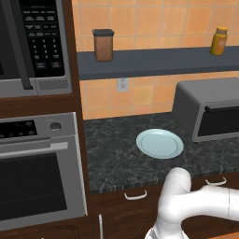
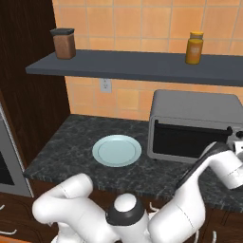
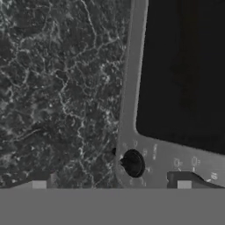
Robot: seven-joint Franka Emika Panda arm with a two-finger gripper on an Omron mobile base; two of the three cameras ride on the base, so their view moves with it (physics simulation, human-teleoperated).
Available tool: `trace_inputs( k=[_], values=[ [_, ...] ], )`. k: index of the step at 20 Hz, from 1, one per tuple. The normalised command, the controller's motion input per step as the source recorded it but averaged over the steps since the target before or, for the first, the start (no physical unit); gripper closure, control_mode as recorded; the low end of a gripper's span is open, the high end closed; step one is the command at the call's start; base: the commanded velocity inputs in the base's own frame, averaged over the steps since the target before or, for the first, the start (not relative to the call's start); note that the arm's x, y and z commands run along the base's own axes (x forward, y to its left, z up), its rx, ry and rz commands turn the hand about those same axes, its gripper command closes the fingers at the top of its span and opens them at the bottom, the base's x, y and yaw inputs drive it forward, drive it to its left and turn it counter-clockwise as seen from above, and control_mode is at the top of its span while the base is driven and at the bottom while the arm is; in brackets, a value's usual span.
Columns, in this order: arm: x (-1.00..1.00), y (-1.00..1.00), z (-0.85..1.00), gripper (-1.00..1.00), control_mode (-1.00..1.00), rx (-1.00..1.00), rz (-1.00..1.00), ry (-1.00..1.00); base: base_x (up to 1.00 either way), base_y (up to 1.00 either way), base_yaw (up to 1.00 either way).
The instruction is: Pick up the kebab skewer and baguette bread, and place them inside the toaster oven. Close the toaster oven door and start by setting the timer.
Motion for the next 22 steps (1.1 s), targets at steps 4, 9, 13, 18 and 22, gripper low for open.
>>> trace_inputs(
  k=[4,9,13,18,22],
  values=[
    [-0.07,-0.08,-0.01,-1.0,-1.0,0.71,-0.15,-0.13,0.0,0.0,0.0],
    [0.05,0.05,0.19,-1.0,-1.0,0.57,-0.35,-0.07,0.0,0.0,0.0],
    [0.0,0.28,0.17,-1.0,-1.0,0.42,-0.44,-0.04,0.0,0.0,0.0],
    [0.0,0.52,-0.01,-1.0,-1.0,0.36,-0.42,-0.05,0.0,0.0,0.0],
    [0.11,0.54,-0.03,-1.0,-1.0,0.32,-0.3,-0.13,0.0,0.0,0.0]
  ],
)
